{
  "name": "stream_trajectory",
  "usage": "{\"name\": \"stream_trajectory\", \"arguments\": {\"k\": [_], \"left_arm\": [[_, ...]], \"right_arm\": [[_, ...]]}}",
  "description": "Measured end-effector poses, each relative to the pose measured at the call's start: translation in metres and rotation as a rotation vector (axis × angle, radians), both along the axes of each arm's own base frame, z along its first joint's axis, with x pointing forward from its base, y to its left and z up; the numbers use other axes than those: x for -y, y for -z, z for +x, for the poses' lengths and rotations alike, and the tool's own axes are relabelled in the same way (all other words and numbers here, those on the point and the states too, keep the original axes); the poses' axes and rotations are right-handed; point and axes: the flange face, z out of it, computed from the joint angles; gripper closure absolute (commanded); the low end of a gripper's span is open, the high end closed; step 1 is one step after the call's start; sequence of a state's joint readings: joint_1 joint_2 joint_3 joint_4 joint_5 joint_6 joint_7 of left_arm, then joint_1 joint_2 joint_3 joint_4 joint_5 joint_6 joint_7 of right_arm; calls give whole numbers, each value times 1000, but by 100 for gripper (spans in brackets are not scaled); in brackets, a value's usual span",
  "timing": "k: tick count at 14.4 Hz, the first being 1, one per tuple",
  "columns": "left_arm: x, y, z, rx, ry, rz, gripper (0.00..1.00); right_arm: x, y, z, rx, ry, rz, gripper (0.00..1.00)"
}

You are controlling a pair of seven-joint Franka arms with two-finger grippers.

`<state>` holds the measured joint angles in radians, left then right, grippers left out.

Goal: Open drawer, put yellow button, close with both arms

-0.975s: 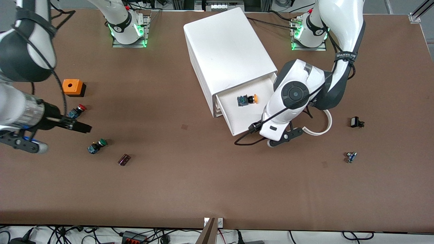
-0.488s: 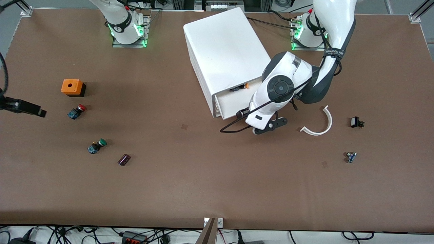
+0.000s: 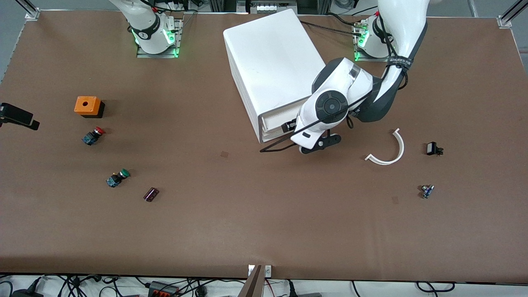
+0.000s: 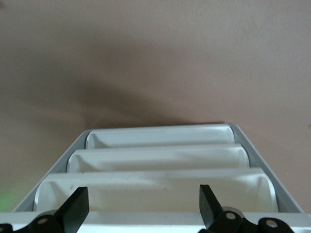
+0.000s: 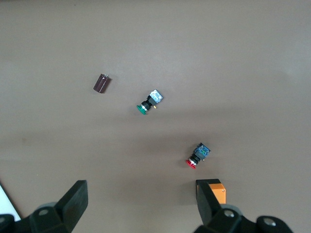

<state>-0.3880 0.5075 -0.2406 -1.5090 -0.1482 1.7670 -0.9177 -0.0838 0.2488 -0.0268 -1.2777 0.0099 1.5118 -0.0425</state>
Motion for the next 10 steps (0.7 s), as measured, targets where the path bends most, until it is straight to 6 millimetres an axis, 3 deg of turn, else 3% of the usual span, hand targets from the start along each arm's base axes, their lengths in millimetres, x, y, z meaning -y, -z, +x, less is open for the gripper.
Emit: {"name": "stream_trajectory", "arguments": {"k": [5, 10], "left_arm": [[6, 1, -9, -21, 16, 0, 0], [10, 2, -13, -29, 23, -3, 0]], "right_arm": [[-7, 11, -6, -32, -15, -13, 0], [-14, 20, -36, -25, -24, -20, 0]]}}
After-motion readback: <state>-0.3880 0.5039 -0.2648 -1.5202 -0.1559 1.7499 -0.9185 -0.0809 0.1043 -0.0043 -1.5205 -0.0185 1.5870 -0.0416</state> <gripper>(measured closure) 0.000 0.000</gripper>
